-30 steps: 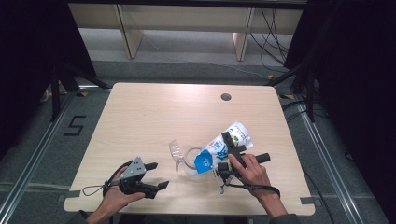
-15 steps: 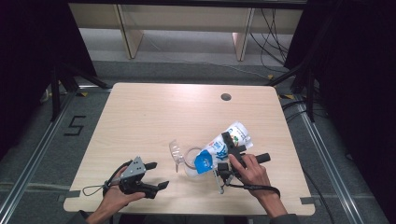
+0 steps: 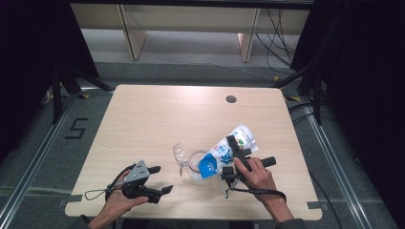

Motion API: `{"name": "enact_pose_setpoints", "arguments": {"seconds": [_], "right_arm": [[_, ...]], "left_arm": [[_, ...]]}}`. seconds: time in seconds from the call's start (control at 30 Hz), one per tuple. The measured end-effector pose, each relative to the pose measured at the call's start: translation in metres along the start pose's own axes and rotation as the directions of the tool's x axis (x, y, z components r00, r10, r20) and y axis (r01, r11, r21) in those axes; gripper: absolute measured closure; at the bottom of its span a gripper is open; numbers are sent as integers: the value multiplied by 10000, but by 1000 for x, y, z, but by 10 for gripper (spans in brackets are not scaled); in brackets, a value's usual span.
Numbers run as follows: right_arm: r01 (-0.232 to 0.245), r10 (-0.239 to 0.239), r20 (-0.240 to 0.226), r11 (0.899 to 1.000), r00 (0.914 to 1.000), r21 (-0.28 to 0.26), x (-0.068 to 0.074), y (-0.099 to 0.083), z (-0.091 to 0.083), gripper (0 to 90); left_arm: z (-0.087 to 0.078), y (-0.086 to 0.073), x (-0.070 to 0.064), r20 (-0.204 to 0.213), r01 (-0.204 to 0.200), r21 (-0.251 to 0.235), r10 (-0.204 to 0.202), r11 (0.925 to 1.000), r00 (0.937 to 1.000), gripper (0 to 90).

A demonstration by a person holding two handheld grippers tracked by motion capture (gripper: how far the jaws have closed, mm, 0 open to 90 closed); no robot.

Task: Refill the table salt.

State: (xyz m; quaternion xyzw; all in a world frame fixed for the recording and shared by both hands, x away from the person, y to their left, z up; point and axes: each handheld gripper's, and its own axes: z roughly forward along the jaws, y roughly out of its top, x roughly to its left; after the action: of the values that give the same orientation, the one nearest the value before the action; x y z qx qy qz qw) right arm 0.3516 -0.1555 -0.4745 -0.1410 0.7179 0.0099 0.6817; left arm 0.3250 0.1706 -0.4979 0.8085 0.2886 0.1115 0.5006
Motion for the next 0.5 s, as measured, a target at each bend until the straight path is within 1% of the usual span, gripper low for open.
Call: {"name": "enact_pose_setpoints", "arguments": {"seconds": [0.03,0.07,0.1,0.13,0.17,0.2,0.23,0.27,0.3,0.33,0.37,0.43,0.47,0.5], "right_arm": [[-30,31,68,10000,10000,-77,1,0,1,550],[103,-103,-76,9999,9999,26,-1,1,0,550],[185,-185,79,9998,9998,-118,-1,1,1,551],[55,-54,84,9999,10000,-134,0,1,1,552],[-74,74,-11,9999,10000,-96,2,1,1,554],[17,-17,-131,10000,9999,-23,1,1,1,556],[37,-37,-8,9999,10000,-127,1,1,1,556],[40,-40,37,9999,10000,-112,0,1,1,557],[159,-159,14,9998,9999,-138,-1,1,1,557],[145,-145,-74,9999,9999,-4,-1,1,0,557],[151,-151,-9,9998,9999,-95,-1,1,1,558],[165,-165,-56,9998,9998,-84,-1,1,1,558],[138,-137,64,9997,9999,-186,-1,1,2,558],[112,-111,25,9998,9999,-156,-1,1,2,559]], "left_arm": [[0,0,0,0,0,-1,0,10000,10000,157],[0,0,0,-3,2,-2,-2,10000,10000,158],[0,0,0,-5,-1,-1,1,10000,10000,158],[0,0,0,-7,-2,0,2,10000,10000,158],[0,0,0,-8,-4,1,4,10000,10000,158],[0,0,0,-11,-10,0,10,10000,10000,158],[0,0,0,-29,-34,19,35,10000,10000,158],[0,0,0,-14,-20,6,20,10000,10000,158],[0,0,0,-4,-9,4,9,10000,10000,158],[0,0,0,0,0,4,0,10000,10000,158],[0,0,0,4,-2,3,2,10000,10000,158],[0,0,0,4,-1,2,1,10000,10000,158],[0,0,0,4,-10,6,10,10000,10000,158],[0,0,0,2,-6,6,6,10000,10000,157]]}}
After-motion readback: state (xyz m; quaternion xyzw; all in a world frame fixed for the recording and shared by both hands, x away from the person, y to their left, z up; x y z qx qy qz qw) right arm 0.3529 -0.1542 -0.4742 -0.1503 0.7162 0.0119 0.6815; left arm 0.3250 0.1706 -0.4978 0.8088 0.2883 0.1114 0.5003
